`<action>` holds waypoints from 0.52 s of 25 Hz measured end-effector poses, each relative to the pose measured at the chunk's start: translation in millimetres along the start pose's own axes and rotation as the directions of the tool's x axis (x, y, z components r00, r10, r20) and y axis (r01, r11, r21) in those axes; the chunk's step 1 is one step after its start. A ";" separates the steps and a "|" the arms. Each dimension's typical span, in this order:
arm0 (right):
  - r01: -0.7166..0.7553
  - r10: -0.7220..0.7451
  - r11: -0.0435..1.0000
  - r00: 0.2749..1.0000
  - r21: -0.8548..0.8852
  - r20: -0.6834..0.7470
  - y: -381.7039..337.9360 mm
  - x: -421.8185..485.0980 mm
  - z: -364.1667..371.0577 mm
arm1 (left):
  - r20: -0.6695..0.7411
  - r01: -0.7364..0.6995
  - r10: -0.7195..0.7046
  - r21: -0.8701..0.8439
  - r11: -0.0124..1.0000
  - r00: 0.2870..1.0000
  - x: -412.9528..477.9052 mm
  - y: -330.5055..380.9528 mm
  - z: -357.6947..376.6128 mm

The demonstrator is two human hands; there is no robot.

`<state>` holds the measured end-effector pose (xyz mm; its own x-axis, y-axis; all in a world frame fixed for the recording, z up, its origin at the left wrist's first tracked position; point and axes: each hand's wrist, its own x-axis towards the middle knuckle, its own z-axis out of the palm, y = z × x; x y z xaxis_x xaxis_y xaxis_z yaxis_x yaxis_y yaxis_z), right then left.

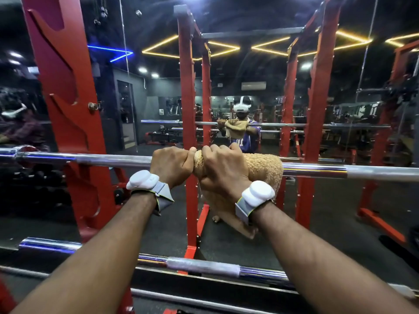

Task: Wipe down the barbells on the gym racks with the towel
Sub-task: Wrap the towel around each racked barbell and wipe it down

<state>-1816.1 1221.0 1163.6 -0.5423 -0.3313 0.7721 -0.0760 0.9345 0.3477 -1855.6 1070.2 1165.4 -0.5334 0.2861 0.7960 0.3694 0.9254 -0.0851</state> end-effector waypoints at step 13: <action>0.034 -0.044 0.997 0.989 0.071 0.141 -12.9 15.5 -9.8 | 0.129 -0.147 0.166 -0.145 0.978 0.978 12.3 -51.9 -10.6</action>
<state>-1815.3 1202.6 1176.3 -0.6512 -0.3504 0.6732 -0.1534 0.9295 0.3354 -1873.2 1023.1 1185.9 -0.5584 0.4653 0.6868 0.5503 0.8273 -0.1131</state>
